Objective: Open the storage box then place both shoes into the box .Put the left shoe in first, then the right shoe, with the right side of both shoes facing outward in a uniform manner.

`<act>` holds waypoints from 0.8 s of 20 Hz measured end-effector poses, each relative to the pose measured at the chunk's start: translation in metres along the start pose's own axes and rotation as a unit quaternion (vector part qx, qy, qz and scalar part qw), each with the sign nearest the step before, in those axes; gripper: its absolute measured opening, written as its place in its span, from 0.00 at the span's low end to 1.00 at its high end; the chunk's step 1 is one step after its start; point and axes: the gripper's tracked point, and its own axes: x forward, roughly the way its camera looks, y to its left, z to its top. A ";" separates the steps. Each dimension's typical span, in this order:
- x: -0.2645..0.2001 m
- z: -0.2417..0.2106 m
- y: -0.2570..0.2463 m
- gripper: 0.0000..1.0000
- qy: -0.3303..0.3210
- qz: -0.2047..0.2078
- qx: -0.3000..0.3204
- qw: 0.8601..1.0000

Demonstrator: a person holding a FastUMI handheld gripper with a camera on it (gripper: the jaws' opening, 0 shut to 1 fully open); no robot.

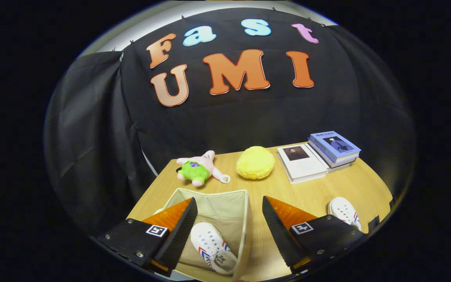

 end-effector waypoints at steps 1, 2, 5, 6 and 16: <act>-0.001 0.003 -0.013 0.99 -0.003 -0.006 -0.001 1.000; -0.002 0.005 -0.026 0.99 -0.003 -0.013 -0.004 1.000; -0.004 0.007 -0.070 0.99 -0.006 -0.036 -0.012 0.999; -0.005 0.007 -0.085 0.99 -0.008 -0.043 -0.012 0.999; -0.014 -0.032 -0.240 0.99 0.015 -0.127 -0.007 0.992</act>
